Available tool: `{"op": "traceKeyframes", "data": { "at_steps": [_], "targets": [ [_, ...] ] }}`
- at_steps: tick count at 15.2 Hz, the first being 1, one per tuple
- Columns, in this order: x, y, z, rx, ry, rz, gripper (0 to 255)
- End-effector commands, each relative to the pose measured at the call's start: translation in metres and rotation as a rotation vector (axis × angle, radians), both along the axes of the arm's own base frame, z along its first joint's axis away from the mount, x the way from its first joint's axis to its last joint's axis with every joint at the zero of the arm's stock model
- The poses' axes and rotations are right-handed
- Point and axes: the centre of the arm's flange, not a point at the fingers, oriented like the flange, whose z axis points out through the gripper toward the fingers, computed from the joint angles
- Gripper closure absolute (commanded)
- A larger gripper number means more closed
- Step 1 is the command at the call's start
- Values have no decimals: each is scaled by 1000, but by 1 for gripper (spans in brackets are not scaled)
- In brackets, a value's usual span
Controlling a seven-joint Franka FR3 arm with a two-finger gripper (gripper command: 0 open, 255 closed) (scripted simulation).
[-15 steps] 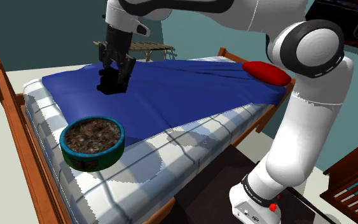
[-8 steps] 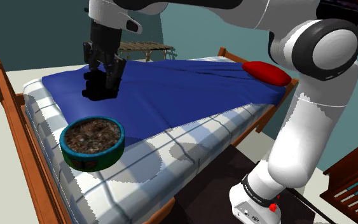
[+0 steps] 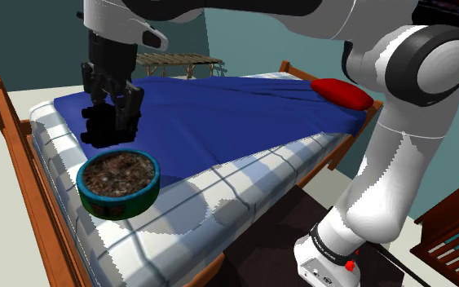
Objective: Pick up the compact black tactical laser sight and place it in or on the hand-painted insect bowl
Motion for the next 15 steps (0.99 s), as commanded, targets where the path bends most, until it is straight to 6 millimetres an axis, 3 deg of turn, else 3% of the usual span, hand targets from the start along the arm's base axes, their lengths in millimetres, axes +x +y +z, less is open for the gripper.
{"op": "traceKeyframes", "data": {
  "at_steps": [1,15],
  "targets": [
    [-1,1,-9,0,-1,-1,255],
    [-1,1,-82,0,-1,-1,255]
  ]
}}
